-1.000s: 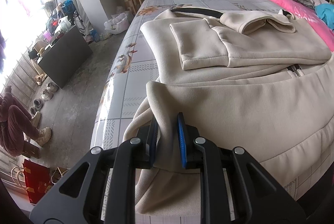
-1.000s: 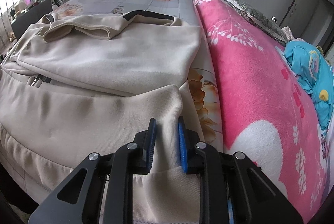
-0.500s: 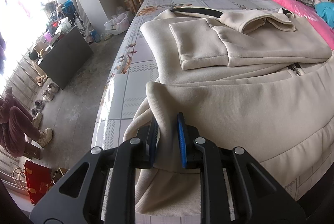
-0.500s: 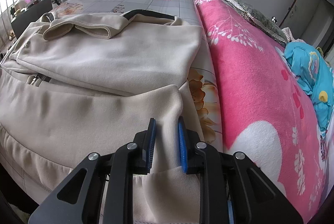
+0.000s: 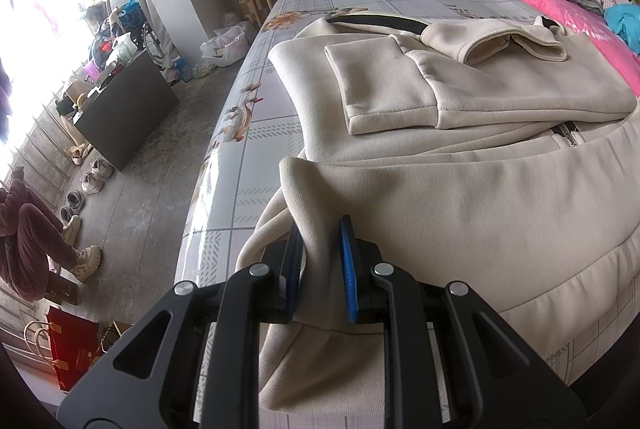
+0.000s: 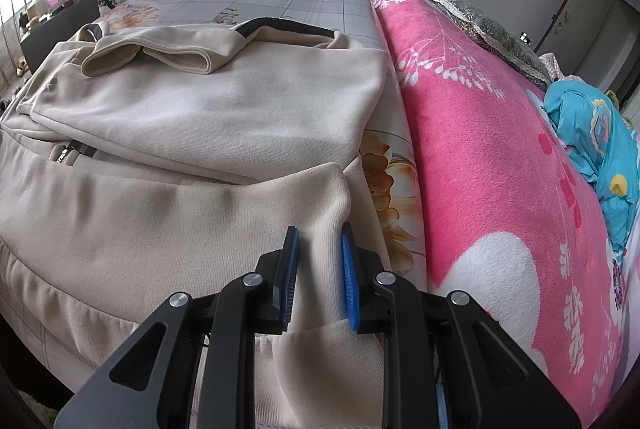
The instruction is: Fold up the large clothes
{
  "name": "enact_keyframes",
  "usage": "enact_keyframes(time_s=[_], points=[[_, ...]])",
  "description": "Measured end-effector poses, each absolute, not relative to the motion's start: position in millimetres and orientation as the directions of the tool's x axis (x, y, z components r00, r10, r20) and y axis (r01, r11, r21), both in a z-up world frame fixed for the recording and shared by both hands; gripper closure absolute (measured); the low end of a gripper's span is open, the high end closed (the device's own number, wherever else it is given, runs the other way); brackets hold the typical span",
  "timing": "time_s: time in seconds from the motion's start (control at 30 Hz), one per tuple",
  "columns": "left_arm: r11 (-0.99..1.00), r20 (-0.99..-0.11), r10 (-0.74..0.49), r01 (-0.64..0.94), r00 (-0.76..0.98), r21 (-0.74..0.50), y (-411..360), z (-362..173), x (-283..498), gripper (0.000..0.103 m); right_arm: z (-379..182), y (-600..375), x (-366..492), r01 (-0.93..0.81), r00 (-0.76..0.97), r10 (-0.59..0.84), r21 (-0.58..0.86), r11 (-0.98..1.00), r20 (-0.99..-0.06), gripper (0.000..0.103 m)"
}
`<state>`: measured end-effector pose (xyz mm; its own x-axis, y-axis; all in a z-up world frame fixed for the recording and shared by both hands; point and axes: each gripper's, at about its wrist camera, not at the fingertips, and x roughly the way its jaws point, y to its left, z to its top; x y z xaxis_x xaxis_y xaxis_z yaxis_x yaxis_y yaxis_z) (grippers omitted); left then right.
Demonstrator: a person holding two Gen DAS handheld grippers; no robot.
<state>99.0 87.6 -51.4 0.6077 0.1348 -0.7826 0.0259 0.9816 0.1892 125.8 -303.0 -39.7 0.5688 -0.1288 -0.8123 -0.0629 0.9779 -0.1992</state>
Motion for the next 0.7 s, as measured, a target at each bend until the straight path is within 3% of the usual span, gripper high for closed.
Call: enact_keyframes(time_s=[0.7], points=[[0.981,-0.783,0.137,0.026,0.607,0.192,87.4,-51.2,99.7,0.086,-40.2,-303.3,124.2,-0.063,0.568,-0.140,-0.213,0.975,-0.811,0.082]])
